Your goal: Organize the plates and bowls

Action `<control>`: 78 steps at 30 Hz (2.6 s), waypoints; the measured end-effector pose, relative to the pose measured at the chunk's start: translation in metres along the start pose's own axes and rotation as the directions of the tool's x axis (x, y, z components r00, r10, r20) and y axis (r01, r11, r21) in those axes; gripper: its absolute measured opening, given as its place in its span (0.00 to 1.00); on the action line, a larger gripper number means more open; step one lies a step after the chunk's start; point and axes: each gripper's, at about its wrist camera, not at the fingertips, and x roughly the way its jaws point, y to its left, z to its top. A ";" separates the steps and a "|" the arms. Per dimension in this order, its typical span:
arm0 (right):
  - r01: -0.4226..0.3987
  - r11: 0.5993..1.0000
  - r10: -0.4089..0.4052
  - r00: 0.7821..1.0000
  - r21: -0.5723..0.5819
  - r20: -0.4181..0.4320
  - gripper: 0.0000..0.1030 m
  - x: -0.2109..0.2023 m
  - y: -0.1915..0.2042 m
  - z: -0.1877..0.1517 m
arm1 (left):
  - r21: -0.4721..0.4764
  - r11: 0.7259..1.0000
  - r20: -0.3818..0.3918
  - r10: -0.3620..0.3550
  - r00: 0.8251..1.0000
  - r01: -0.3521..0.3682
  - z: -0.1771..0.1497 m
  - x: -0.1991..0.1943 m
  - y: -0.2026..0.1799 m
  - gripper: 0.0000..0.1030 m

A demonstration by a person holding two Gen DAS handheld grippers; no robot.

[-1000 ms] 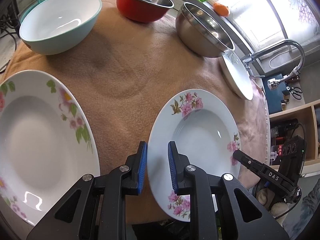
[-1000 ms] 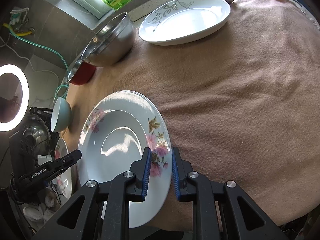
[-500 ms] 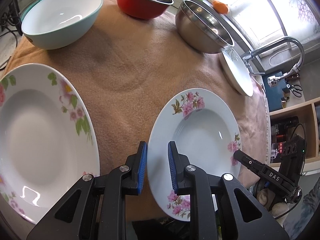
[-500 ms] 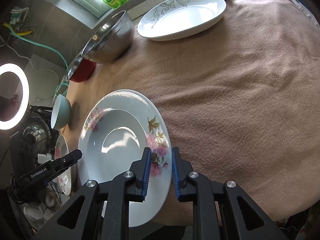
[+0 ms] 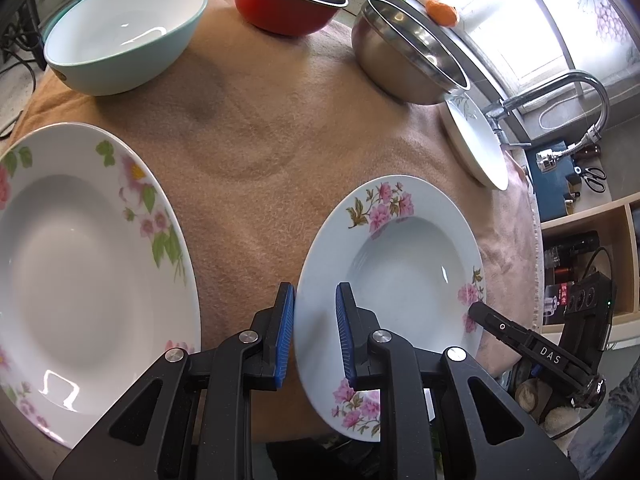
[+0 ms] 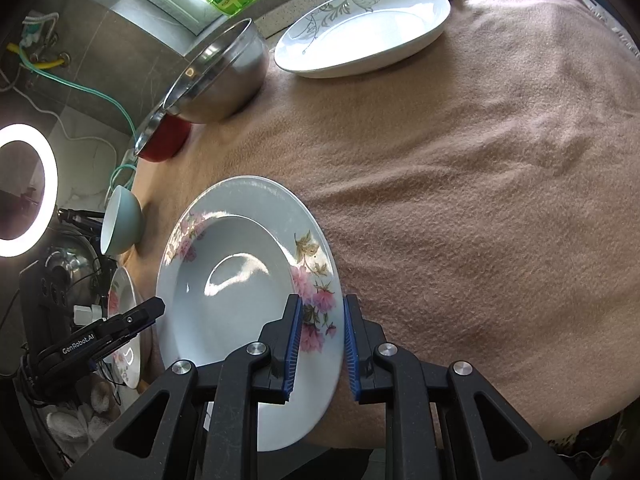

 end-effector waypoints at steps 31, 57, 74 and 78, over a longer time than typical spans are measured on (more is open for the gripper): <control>0.069 0.997 -0.066 0.996 -0.039 0.058 0.20 -0.017 0.009 -0.003 | 0.018 1.000 0.068 0.022 0.997 -0.023 -0.003 -0.027 0.000 0.18; -0.013 0.986 0.027 0.996 -0.166 0.080 0.25 -0.016 0.090 -0.004 | -0.049 0.998 0.174 0.047 0.984 -0.039 -0.016 -0.087 0.045 0.18; -0.088 0.950 0.091 0.996 -0.298 -0.002 0.25 0.024 0.168 -0.009 | -0.171 0.980 0.233 0.138 0.963 -0.099 -0.029 -0.124 0.111 0.18; -0.106 0.943 0.103 0.994 -0.316 -0.026 0.25 0.036 0.183 -0.012 | -0.193 0.973 0.243 0.169 0.955 -0.123 -0.032 -0.130 0.124 0.18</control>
